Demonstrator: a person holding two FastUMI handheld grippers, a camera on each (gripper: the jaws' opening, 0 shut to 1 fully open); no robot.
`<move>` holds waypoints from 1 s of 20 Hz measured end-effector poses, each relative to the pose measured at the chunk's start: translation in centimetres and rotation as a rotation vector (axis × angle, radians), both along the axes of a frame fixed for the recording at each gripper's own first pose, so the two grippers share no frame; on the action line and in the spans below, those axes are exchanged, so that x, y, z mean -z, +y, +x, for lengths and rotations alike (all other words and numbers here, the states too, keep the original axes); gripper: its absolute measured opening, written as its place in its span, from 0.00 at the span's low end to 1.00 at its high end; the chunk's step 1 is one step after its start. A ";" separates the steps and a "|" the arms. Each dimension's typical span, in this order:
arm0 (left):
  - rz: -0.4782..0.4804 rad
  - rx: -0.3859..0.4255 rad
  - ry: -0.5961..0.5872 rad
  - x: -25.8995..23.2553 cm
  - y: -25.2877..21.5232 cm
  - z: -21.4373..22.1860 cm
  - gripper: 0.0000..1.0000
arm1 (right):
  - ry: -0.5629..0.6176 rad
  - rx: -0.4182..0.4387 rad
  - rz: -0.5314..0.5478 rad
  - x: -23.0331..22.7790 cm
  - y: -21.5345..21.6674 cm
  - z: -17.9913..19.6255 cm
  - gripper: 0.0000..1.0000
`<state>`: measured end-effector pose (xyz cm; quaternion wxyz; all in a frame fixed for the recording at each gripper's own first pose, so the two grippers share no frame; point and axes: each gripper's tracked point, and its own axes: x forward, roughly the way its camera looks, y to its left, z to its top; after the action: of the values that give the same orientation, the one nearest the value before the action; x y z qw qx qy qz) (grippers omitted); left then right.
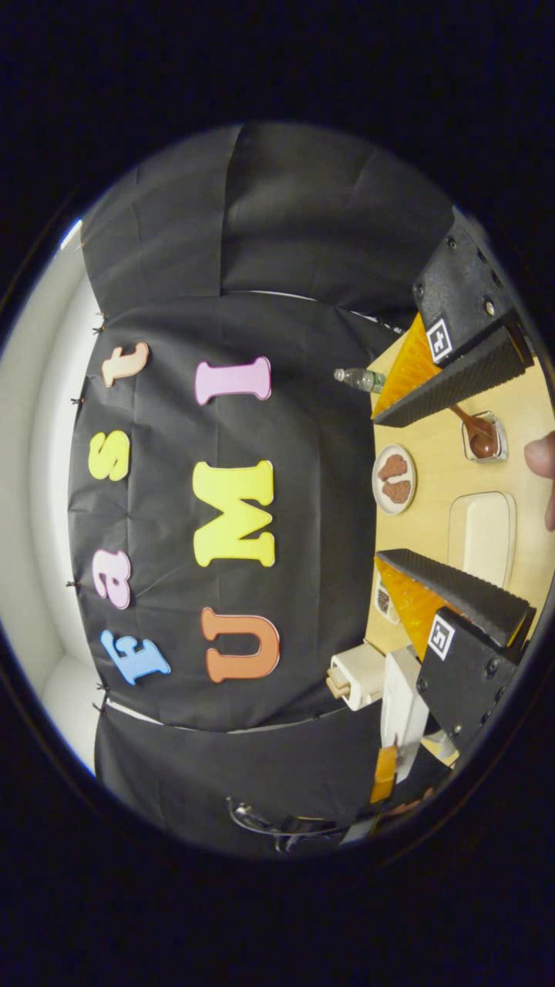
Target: Close the left gripper, press the button to open the rice cooker; take a wooden spoon from the chopstick holder with the right hand, scoop a spoonful of rice and pour it into the rice cooker, then put the wooden spoon back into the chopstick holder.
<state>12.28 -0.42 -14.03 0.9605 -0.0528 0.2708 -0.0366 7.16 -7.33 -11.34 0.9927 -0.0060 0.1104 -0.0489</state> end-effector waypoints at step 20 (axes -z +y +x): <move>0.075 0.000 -0.522 -15.1 -1.5 -0.9 0.94 | -0.029 0.042 0.024 -1.3 -6.1 -3.4 0.99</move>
<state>11.40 -1.92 1.02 0.9991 -0.0059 0.0150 -0.0389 3.81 -13.45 -10.06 0.9929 0.0089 0.0969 -0.0684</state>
